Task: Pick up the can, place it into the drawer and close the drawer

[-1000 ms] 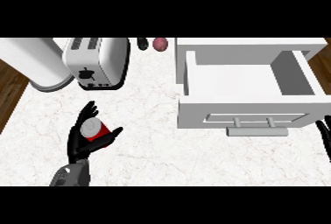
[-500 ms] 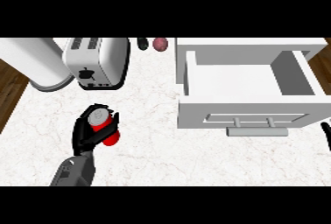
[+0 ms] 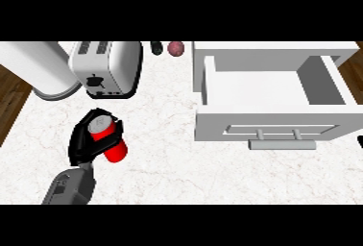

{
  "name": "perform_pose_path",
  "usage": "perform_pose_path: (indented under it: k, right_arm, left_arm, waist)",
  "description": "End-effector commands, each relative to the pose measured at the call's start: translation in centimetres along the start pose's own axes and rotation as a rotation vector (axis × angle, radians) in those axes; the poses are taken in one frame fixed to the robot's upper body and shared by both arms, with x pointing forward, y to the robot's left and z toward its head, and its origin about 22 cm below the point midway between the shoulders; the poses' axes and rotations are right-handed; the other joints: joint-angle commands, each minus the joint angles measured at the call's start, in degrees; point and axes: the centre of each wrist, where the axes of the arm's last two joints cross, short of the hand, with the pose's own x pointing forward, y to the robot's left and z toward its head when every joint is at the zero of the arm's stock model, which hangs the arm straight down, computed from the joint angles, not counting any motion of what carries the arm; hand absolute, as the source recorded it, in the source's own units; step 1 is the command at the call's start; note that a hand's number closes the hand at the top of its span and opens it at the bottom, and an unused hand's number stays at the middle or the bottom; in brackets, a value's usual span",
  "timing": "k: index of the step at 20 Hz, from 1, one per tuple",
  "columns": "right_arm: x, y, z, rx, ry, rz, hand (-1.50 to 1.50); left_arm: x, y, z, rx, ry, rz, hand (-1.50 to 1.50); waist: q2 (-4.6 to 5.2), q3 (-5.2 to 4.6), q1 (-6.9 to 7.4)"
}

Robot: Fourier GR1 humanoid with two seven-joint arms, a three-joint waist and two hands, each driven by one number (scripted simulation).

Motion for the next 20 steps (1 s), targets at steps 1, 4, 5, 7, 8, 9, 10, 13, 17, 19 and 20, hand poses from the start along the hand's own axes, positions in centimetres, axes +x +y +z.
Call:
perform_pose_path:
  k: [1, 4, 5, 7, 8, 9, 10, 13, 17, 19, 20]
  right_arm:
    - [0.1, -0.2, -0.2, -0.008, -0.006, -0.007, -1.5]
    - [0.1, -0.6, 1.7, -0.003, -0.013, 0.004, -1.5]
    - [0.5, -0.2, 1.2, -0.01, -0.026, 0.002, -1.5]
    - [-0.5, -0.4, 0.3, -0.012, -0.017, -0.005, -1.5]
    - [0.4, 0.0, 1.1, -0.018, -0.006, -0.003, -1.5]
    - [0.4, 0.3, 1.9, -0.017, -0.016, -0.005, -1.5]
    - [-0.5, -0.9, 1.1, -0.008, -0.031, 0.005, -1.5]
    - [0.4, -0.3, -0.3, -0.02, -0.018, 0.02, -1.5]
    - [1.6, 1.3, 1.6, -0.017, -0.018, -0.01, -1.5]
    - [0.5, 0.5, -0.5, -0.038, -0.012, 0.002, -1.5]
    - [-0.3, 0.5, 0.9, -0.022, -0.028, -0.003, -1.5]
  left_arm:
    - [2.1, 1.2, -1.7, -0.041, -0.029, 0.004, 1.5]
    - [4.6, -0.7, -2.0, -0.079, -0.065, 0.015, 1.5]
    - [4.0, -1.4, -0.5, -0.09, -0.061, 0.008, 1.5]
    - [6.1, -2.0, -2.8, -0.134, -0.053, -0.015, 1.5]
    - [6.6, -4.3, -1.5, -0.16, -0.042, 0.006, 1.5]
    - [6.4, -2.1, -2.3, -0.157, -0.082, -0.02, 1.5]
    - [7.4, -5.0, -2.4, -0.154, -0.116, -0.018, 1.5]
    - [11.0, -7.4, -4.8, -0.198, -0.142, -0.055, 1.5]
    - [13.0, -10.2, -3.5, -0.228, -0.14, -0.033, 1.5]
    - [14.8, -12.0, -3.8, -0.241, -0.126, -0.037, 1.5]
    - [14.9, -12.9, -4.4, -0.269, -0.11, -0.054, 1.5]
  waist:
    - [0.02, 0.01, -0.03]
    - [-0.09, 0.04, -0.06]
    - [-0.07, 0.03, 0.08]
    - [-0.01, 0.03, 0.0]
    - [-0.11, 0.04, 0.08]
    - [-0.04, 0.02, -0.12]
    - [-0.04, 0.04, -0.08]
    - [0.03, 0.03, -0.24]
    - [-0.09, 0.02, -0.33]
    - [0.01, 0.03, -0.06]
    - [0.01, 0.04, -0.38]
